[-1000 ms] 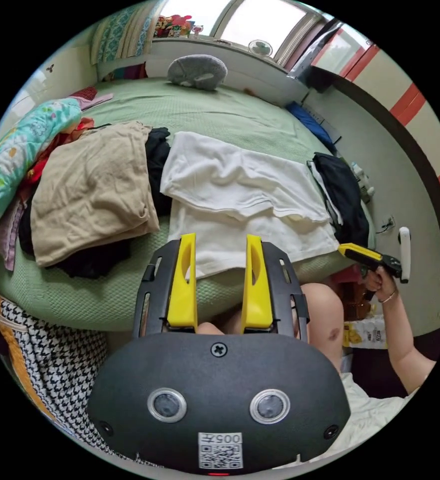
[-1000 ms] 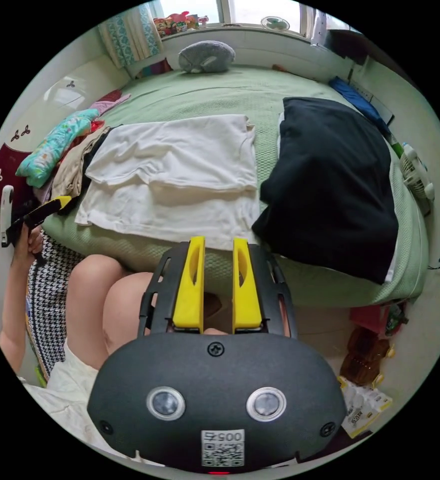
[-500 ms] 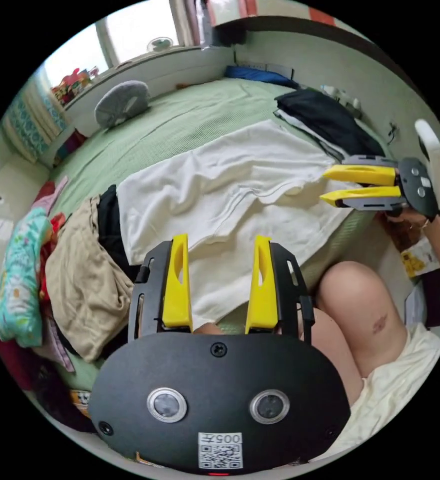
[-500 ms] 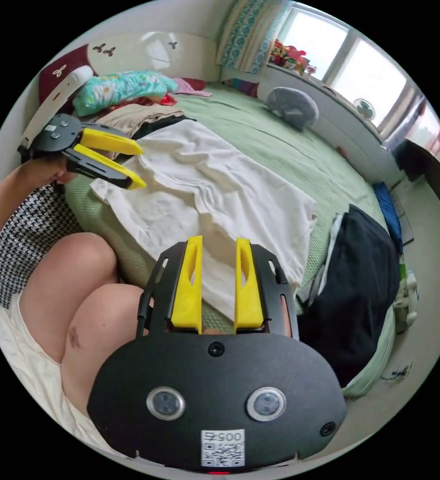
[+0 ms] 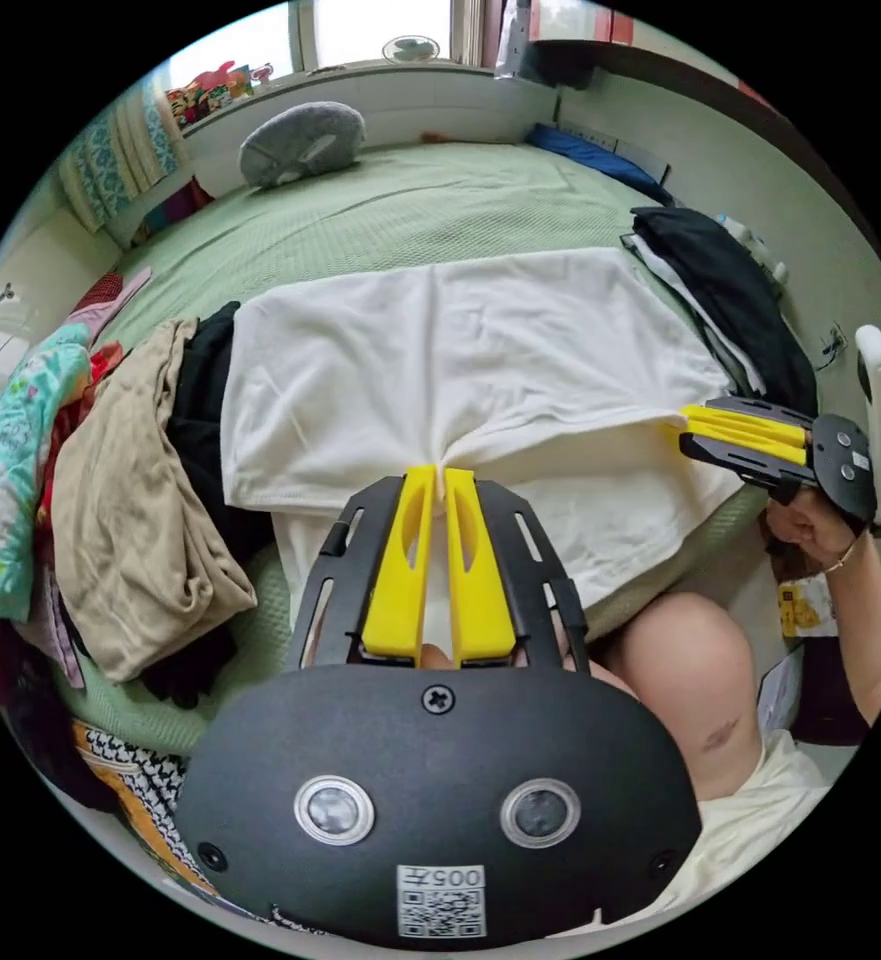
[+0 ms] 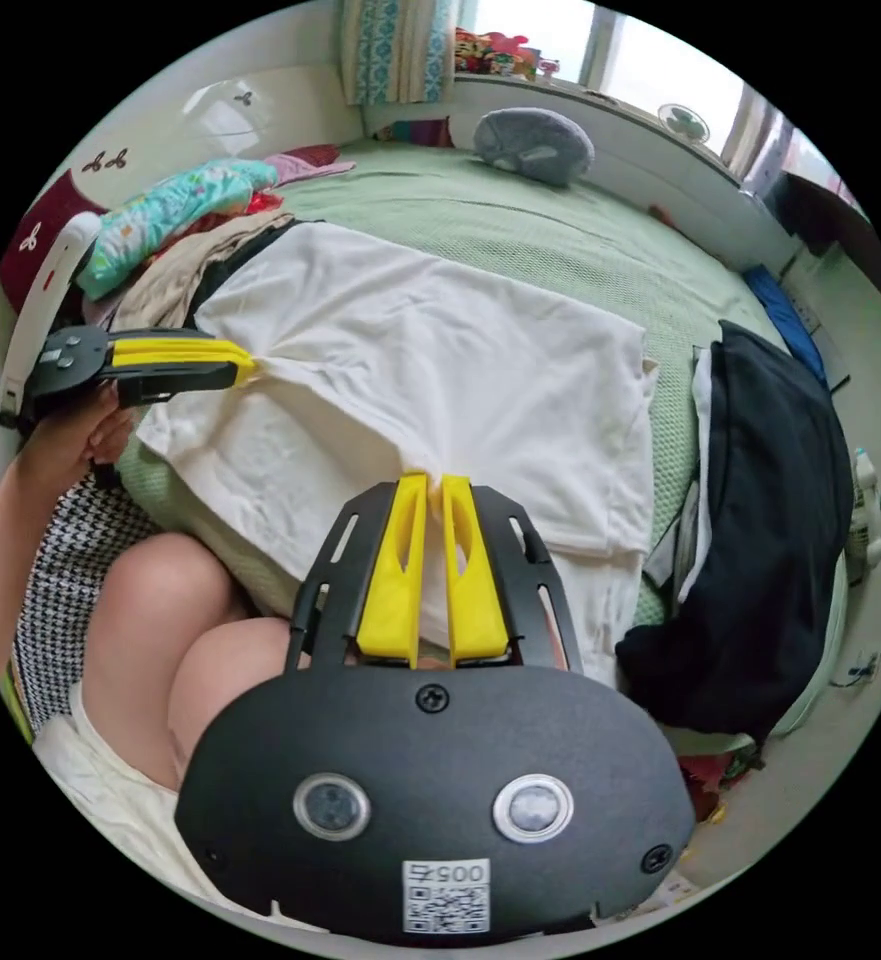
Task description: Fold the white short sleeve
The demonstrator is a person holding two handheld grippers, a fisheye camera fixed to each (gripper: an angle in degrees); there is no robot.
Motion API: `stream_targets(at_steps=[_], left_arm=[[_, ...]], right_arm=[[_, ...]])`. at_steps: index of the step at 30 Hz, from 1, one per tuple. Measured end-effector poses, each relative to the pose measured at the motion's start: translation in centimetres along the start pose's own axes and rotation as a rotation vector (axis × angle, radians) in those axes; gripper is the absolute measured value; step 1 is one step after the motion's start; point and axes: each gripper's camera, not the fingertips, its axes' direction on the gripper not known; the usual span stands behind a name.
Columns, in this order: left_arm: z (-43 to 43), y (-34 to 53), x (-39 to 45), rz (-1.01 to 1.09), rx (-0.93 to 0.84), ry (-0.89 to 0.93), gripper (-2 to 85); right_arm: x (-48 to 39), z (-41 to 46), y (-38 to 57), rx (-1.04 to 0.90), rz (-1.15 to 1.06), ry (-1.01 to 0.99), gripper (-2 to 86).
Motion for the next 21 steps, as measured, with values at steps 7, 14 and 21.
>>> stream_targets(at_steps=[7, 14, 21], left_arm=[[-2.6, 3.7, 1.2, 0.031, 0.04, -0.015, 4.0], [-0.8, 7.4, -1.2, -0.076, -0.075, 0.008, 8.4], [-4.0, 8.6, -7.3, -0.242, 0.039, 0.003, 12.5]], right_arm=[[0.7, -4.4, 3.8, 0.066, -0.01, -0.011, -0.9], [2.0, -1.6, 7.8, -0.113, 0.073, -0.003, 2.0], [6.4, -6.0, 10.9, 0.028, 0.145, 0.079, 5.8]])
